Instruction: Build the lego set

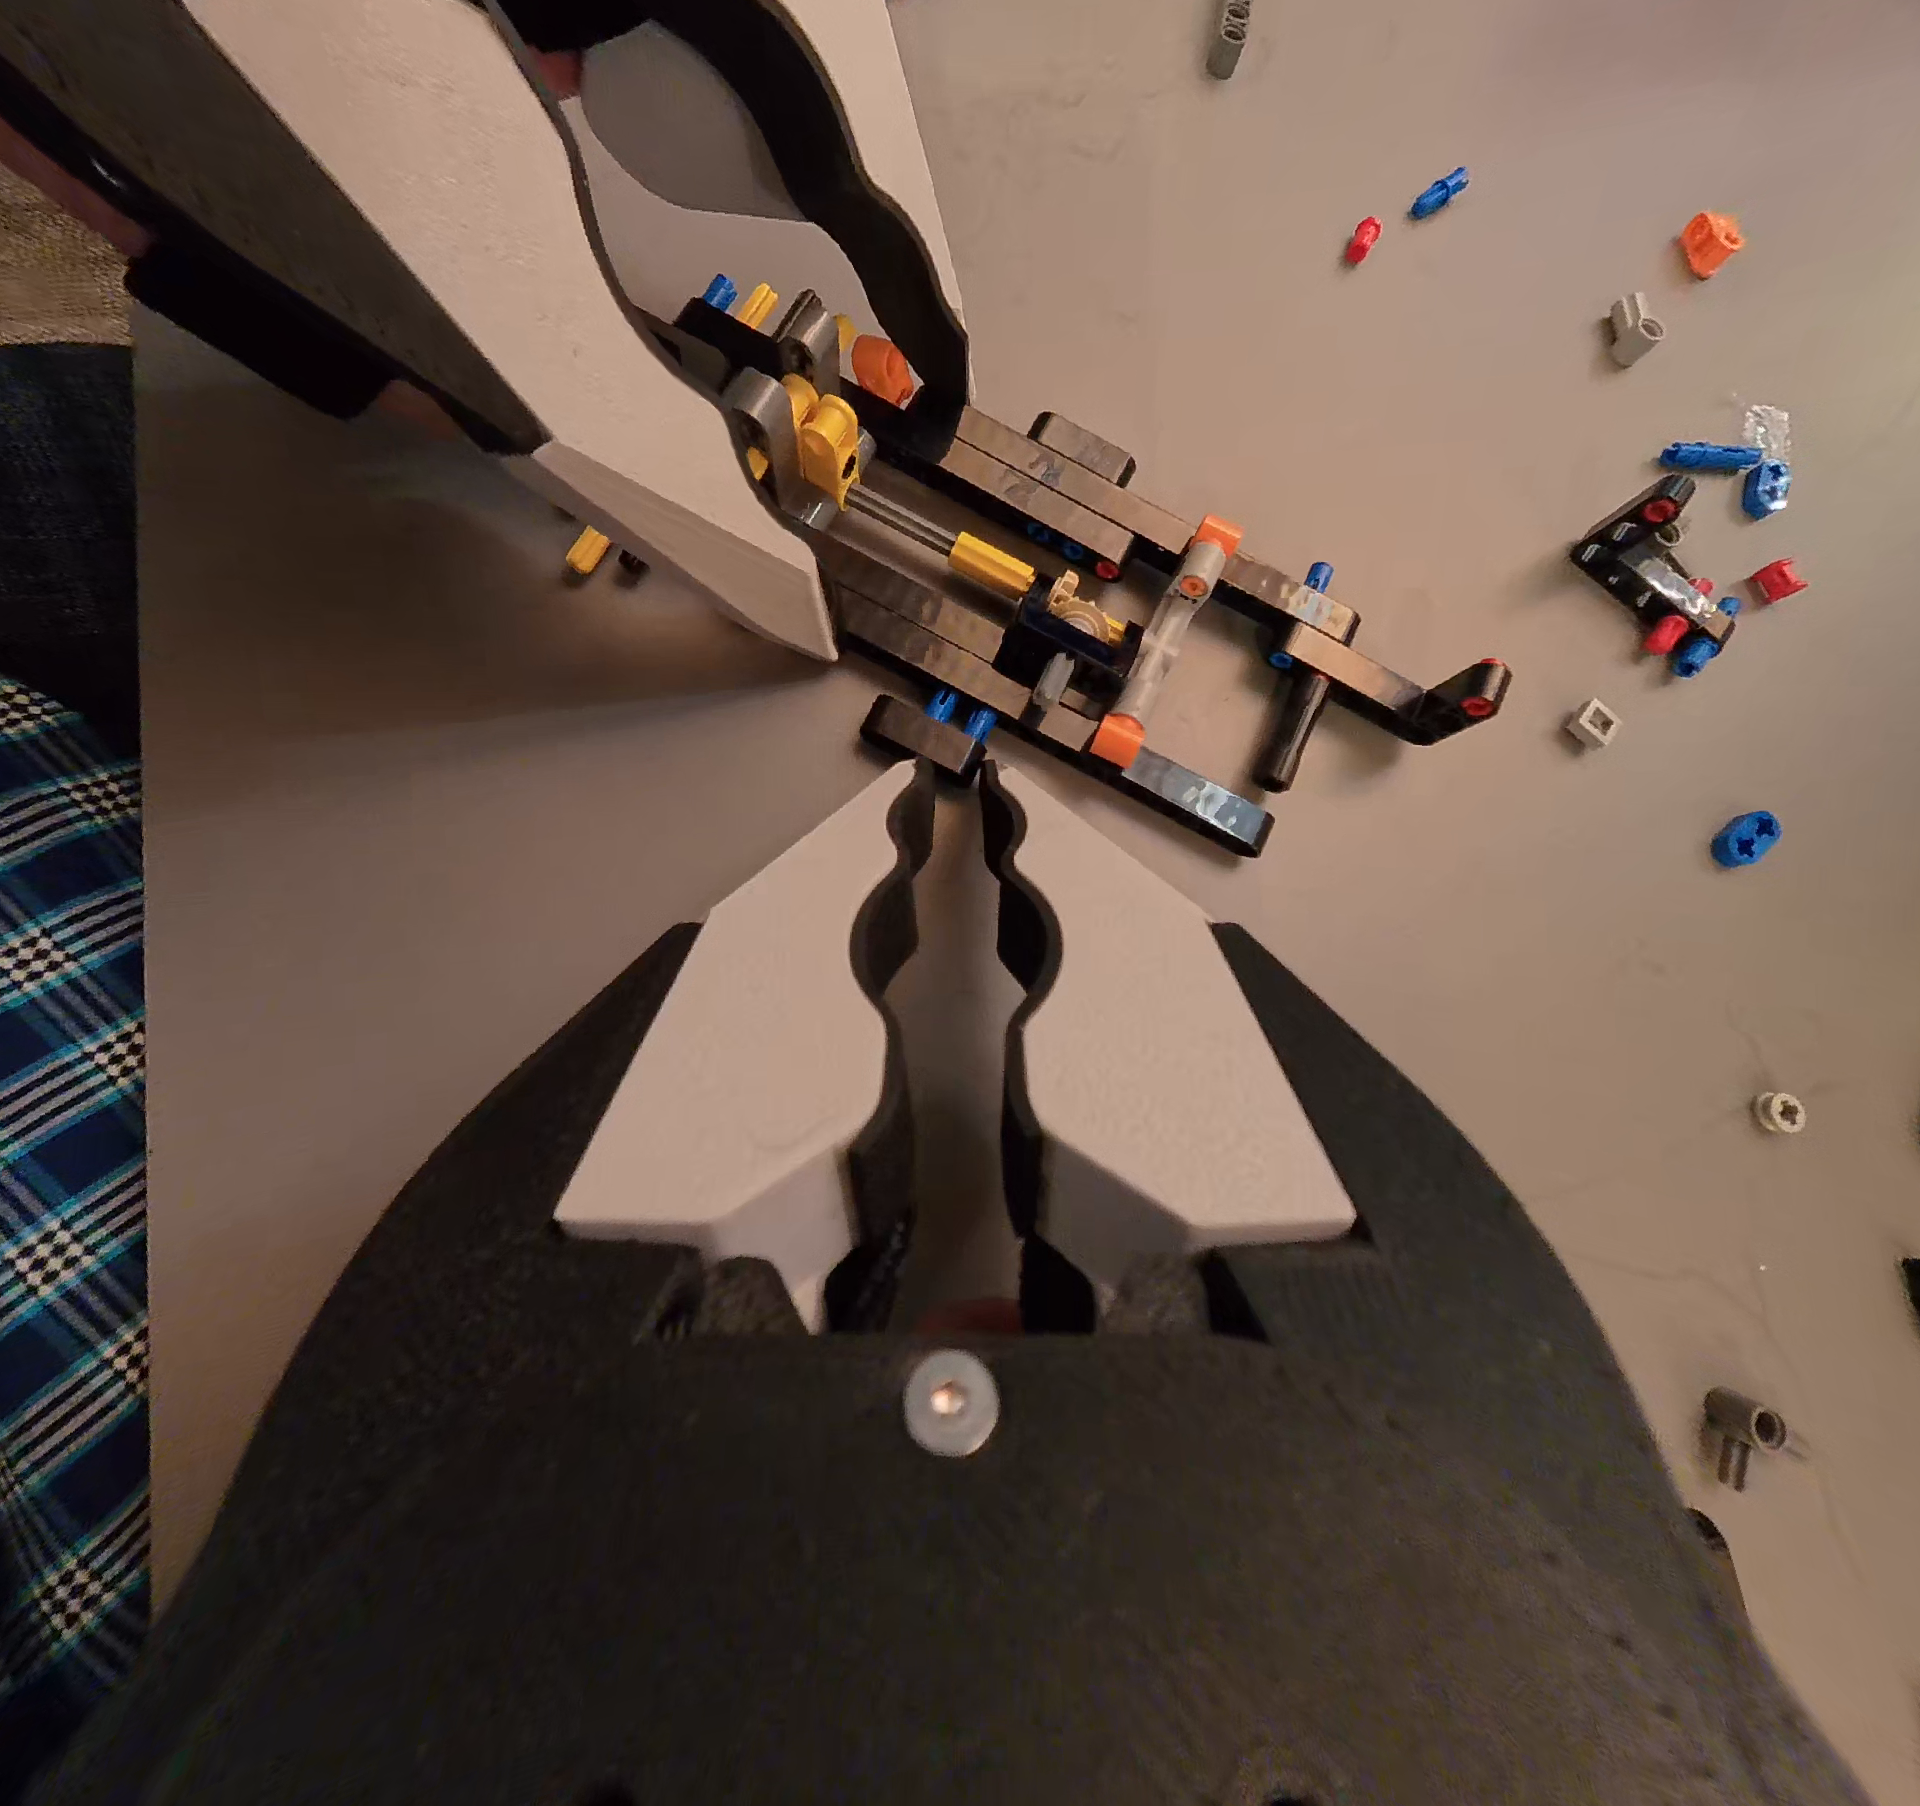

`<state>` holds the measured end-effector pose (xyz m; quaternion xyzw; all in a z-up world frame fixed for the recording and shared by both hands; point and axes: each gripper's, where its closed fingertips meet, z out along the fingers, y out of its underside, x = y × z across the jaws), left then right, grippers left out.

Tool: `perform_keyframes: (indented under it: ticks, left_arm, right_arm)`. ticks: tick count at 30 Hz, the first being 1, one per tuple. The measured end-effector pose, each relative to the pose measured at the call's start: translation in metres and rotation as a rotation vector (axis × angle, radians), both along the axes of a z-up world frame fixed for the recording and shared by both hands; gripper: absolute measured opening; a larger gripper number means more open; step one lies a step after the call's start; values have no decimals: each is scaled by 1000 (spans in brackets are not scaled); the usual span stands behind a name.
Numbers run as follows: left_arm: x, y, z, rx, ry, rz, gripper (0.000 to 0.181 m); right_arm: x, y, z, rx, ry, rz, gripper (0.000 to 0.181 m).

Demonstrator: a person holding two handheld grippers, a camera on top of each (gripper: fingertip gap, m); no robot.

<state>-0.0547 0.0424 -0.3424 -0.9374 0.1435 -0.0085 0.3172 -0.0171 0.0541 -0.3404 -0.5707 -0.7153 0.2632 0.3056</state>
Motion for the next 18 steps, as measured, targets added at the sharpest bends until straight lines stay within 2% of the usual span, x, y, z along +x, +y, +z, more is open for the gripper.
perform_keyframes:
  ticks: [14, 18]
  left_arm:
    - [-1, -2, -1, -34, -19, -109, 63]
    - [0, -2, 9, -3, -74, -106, 70]
  right_arm:
    - [0, -5, 3, 1, 22, 16, 20]
    - [1, -4, 6, -22, 36, 24, 22]
